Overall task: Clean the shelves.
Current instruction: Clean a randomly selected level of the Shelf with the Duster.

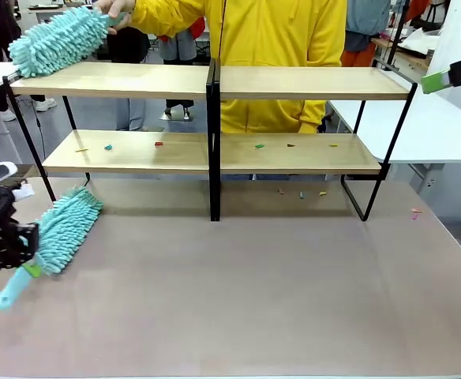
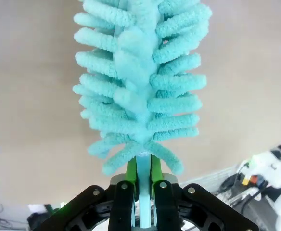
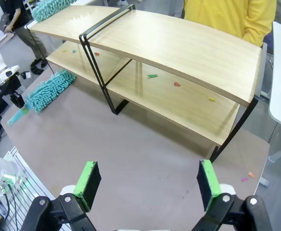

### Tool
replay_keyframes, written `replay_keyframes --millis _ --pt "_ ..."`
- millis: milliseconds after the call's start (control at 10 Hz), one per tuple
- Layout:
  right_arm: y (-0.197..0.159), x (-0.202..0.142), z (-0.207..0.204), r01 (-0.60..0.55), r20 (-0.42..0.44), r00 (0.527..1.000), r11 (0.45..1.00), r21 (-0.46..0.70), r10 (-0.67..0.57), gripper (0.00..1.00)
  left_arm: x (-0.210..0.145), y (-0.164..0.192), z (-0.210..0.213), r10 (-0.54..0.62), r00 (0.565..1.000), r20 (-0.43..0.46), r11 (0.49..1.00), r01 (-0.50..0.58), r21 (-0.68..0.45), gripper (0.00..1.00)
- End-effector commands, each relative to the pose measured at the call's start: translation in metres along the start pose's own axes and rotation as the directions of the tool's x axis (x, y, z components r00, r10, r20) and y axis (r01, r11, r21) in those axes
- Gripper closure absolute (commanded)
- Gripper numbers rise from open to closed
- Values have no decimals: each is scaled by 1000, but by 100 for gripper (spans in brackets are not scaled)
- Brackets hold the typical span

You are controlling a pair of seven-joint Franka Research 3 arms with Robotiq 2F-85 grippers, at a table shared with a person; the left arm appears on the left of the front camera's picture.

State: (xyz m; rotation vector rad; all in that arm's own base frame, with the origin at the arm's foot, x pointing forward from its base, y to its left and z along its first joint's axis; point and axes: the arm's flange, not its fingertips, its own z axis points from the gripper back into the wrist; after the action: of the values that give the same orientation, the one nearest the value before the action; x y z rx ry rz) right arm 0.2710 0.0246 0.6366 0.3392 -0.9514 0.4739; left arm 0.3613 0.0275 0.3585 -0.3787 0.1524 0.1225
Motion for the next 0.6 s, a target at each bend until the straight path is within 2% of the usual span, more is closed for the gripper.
replay_keyframes --millis 0,100,200,400,500 --pt "0 0 0 0 1 1000 1000 1 0 0 -120 47 -40 -135 990 -34 991 135 -3 88" --pt "0 0 0 0 1 1000 1000 1 0 0 -136 58 -42 -280 958 -63 960 281 -4 88" --pt "0 0 0 0 1 1000 1000 1 0 0 -154 66 -44 -340 939 -55 940 340 -10 88" --pt "0 0 0 0 1 1000 1000 1 0 0 -197 79 -46 -359 933 8 931 358 64 88" --pt "0 0 0 0 1 1000 1000 1 0 0 -217 91 -40 -288 953 94 958 286 33 88"
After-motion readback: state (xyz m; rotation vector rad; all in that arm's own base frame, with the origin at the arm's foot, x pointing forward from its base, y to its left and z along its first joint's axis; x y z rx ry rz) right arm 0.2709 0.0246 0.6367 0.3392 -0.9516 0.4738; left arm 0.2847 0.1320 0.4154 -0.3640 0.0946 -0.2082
